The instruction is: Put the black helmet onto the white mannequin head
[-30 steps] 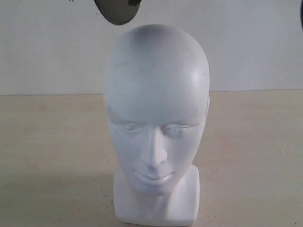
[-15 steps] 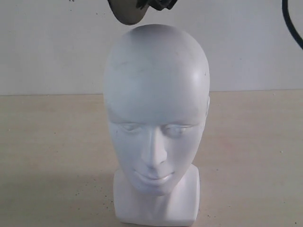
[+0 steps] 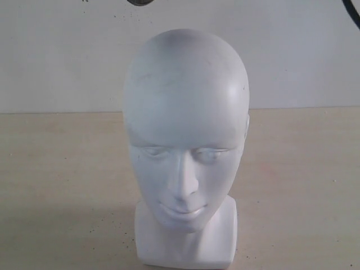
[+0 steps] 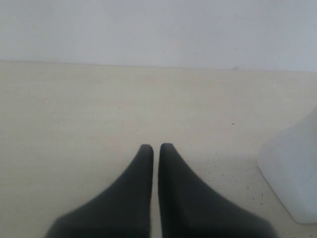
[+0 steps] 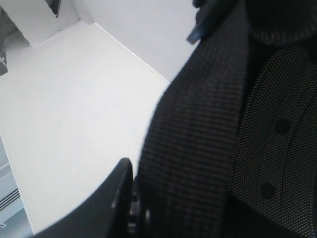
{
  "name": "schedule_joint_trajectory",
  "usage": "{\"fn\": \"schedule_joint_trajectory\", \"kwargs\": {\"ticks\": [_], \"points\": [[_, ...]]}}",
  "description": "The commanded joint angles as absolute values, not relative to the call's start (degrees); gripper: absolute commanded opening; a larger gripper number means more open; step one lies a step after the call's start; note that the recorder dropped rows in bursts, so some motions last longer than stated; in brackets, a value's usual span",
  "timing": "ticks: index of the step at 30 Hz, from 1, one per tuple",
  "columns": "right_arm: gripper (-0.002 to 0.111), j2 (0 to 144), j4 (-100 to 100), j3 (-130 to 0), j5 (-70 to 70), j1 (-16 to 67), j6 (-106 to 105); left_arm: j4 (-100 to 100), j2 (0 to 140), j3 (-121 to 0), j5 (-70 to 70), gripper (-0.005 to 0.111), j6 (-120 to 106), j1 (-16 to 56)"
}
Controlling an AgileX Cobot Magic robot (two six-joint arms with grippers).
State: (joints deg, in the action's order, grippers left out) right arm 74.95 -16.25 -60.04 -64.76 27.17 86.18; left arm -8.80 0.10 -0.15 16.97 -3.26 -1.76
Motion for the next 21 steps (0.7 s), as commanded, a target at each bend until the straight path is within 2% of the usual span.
{"fn": "schedule_joint_trajectory", "kwargs": {"ticks": [1,4,10,16,21], "points": [[0.000,73.9,-16.3,-61.9,-70.0,26.9,85.5,-8.6,0.0,0.0,16.9,0.004,-3.5,-1.5],[0.000,73.9,-17.1,-61.9,-70.0,26.9,88.0,-8.6,0.0,0.0,16.0,0.004,-3.5,-1.5],[0.000,73.9,-19.9,-61.9,-70.0,26.9,91.4,-8.6,0.0,0.0,3.2,0.004,-3.5,-1.5],[0.000,73.9,-21.4,-61.9,-70.0,29.9,90.5,-8.6,0.0,0.0,-8.3,0.004,-3.5,-1.5],[0.000,73.9,-20.9,-61.9,-70.0,33.6,88.8,-8.6,0.0,0.0,-12.1,0.004,-2.7,-1.5]]}}
